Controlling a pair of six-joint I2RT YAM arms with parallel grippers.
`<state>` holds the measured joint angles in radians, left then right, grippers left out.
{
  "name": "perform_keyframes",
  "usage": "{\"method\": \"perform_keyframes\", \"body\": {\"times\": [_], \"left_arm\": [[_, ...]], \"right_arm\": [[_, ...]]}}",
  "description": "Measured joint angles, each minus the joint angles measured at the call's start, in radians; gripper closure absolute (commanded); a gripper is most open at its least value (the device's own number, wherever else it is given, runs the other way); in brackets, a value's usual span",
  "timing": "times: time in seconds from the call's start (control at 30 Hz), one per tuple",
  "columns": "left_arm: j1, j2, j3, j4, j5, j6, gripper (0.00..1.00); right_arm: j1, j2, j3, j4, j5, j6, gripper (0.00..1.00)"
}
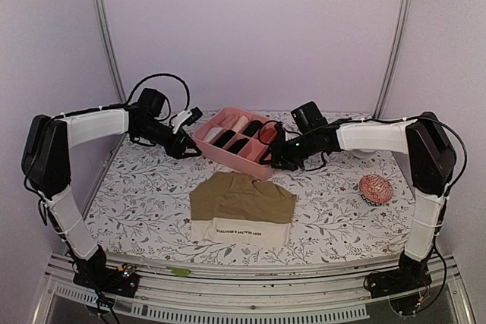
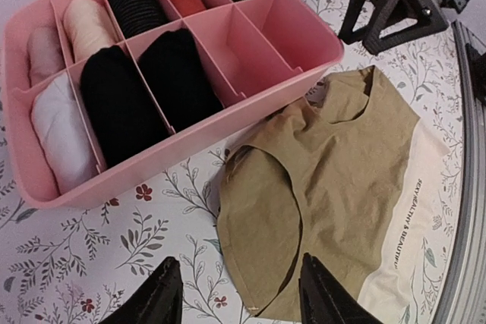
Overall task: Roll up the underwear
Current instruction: Move the right arm with the bin to the storage box.
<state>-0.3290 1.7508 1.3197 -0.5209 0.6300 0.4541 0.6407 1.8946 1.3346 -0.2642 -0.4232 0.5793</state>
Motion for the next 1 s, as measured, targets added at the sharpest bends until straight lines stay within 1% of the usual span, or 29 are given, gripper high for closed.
{"method": "perform_keyframes", "body": {"times": [0.07, 0.2, 0.3, 0.43, 0.7, 0.83, 1.0], "left_arm": [[0.011, 0.031, 0.000, 0.012, -0.010, -0.037, 0.48], [0.025, 0.057, 0.000, 0.029, -0.015, -0.092, 0.49], [0.028, 0.056, -0.001, 0.048, -0.014, -0.116, 0.49], [0.029, 0.056, -0.016, 0.066, -0.014, -0.138, 0.49], [0.029, 0.045, -0.076, 0.083, -0.012, -0.161, 0.50], [0.029, 0.045, -0.076, 0.093, -0.009, -0.162, 0.51], [0.029, 0.045, -0.076, 0.094, 0.003, -0.150, 0.51]], "right_arm": [[0.002, 0.056, 0.048, 0.010, -0.033, 0.012, 0.51], [0.009, 0.095, 0.067, 0.042, -0.063, 0.024, 0.55], [0.009, 0.105, 0.067, 0.060, -0.080, 0.029, 0.57], [0.015, 0.108, 0.066, 0.053, -0.083, 0.024, 0.57], [0.100, 0.079, 0.068, 0.047, -0.086, 0.007, 0.58], [0.105, 0.160, 0.136, 0.051, -0.083, 0.011, 0.59], [0.051, 0.257, 0.187, 0.037, -0.059, 0.021, 0.59]]}}
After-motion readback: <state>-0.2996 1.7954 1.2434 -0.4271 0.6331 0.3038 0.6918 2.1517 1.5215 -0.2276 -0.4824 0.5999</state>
